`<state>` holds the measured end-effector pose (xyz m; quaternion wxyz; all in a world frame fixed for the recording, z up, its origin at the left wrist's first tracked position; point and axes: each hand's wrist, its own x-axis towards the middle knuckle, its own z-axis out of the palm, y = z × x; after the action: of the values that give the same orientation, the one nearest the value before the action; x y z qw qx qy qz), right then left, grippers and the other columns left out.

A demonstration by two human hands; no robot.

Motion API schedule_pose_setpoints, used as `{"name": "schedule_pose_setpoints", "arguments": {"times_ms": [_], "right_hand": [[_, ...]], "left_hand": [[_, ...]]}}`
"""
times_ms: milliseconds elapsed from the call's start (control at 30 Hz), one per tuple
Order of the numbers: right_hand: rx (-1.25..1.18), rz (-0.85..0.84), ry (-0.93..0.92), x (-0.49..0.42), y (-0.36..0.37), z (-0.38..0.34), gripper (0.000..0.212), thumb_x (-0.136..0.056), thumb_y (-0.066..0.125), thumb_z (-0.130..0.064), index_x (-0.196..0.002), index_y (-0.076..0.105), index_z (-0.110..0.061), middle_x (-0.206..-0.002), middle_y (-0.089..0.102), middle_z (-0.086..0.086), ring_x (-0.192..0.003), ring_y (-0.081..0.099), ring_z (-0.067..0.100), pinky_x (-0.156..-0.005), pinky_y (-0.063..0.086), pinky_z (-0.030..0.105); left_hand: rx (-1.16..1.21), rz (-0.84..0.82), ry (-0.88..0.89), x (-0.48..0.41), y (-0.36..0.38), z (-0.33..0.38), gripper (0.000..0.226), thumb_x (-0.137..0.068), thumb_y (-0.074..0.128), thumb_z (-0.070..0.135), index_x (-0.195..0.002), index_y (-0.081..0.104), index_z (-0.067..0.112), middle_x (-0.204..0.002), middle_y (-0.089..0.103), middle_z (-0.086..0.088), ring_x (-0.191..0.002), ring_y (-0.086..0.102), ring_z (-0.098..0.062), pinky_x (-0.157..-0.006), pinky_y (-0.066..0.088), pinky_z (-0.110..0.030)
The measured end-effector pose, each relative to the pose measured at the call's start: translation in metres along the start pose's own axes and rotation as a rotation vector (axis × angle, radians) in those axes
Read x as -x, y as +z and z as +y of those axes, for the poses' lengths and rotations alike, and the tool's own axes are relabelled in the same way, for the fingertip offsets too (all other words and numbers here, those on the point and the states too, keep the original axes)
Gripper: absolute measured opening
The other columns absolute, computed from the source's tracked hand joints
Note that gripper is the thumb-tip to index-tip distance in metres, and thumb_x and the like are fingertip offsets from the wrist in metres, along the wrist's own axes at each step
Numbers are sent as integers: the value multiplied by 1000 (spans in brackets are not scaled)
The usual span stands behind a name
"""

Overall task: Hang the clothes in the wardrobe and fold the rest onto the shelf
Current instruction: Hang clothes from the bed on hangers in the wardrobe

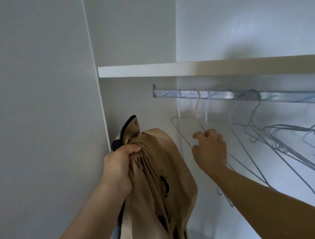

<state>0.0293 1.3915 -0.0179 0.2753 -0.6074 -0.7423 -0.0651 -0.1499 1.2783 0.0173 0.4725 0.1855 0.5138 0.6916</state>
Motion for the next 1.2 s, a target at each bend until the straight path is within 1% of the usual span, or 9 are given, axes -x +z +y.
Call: {"name": "schedule_pose_setpoints", "arguments": {"times_ms": [67, 167, 233, 333, 400, 467, 867, 1000, 1200], "right_hand": [[-215, -65, -57, -12, 7, -17, 37, -94, 47, -22, -130, 48, -22, -129, 42, 12, -114, 44, 29, -92, 38, 33], [-666, -407, 92, -19, 20, -35, 51, -92, 46, -7, -140, 36, -20, -139, 37, 17, -116, 47, 32, -90, 43, 32], [-786, -483, 186, -17, 31, -35, 56, -89, 38, 6, -140, 36, -17, -144, 36, 16, -119, 47, 31, -92, 47, 36], [-972, -385, 389, -13, 39, -27, 51, -90, 30, 8, -133, 47, -12, -140, 43, 16, -103, 54, 25, -79, 49, 32], [-1126, -355, 515, -13, 35, -20, 47, -92, 28, 6, -131, 50, -10, -106, 57, 16, -70, 55, 20, -55, 44, 27], [-1192, -343, 605, -11, 28, -11, 46, -94, 25, 4, -130, 50, -12, -76, 51, 9, -52, 43, 15, -42, 36, 24], [-1277, -172, 864, 28, -29, 81, 42, -97, 22, -5, -120, 54, -20, -61, 38, 5, -47, 33, 11, -34, 31, 19], [-1300, -71, 917, 46, -51, 116, 40, -97, 23, -5, -114, 56, -19, -60, 36, 5, -46, 31, 11, -34, 30, 17], [-1297, 37, 980, 68, -81, 160, 36, -98, 24, -6, -108, 57, -19, -59, 31, 4, -47, 28, 11, -32, 28, 16]], "left_hand": [[1, 8, -2, -1, 3, -2, 30, -73, 65, 3, -103, 65, -1, -94, 69, -18, -82, 65, -34, -62, 50, -33], [1, 14, -11, 0, 3, -2, 29, -74, 64, 2, -103, 65, -1, -93, 69, -18, -80, 65, -34, -60, 50, -32], [0, 12, -9, 0, 3, -2, 28, -74, 63, 2, -102, 65, -2, -92, 69, -18, -79, 65, -34, -59, 50, -32], [-16, -2, -8, -1, 6, -2, 32, -74, 64, 2, -106, 63, -2, -97, 69, -19, -84, 65, -35, -63, 51, -34], [-40, -6, -11, -1, 13, -4, 36, -73, 65, 3, -109, 62, -2, -100, 68, -20, -87, 64, -37, -67, 52, -36], [-66, -8, -19, 0, 22, -7, 39, -72, 66, 2, -110, 60, -3, -98, 67, -21, -88, 63, -37, -73, 52, -40], [-116, -227, -85, 14, 97, -34, 35, -76, 63, 2, -111, 62, -2, -103, 66, -17, -83, 61, -31, -67, 50, -34], [-125, -293, -97, 22, 124, -43, 39, -76, 63, 1, -115, 61, -1, -110, 66, -18, -100, 62, -34, -85, 51, -42], [-113, -394, -124, 38, 164, -63, 37, -77, 63, 1, -114, 62, -1, -111, 65, -17, -102, 60, -32, -91, 49, -43]]}}
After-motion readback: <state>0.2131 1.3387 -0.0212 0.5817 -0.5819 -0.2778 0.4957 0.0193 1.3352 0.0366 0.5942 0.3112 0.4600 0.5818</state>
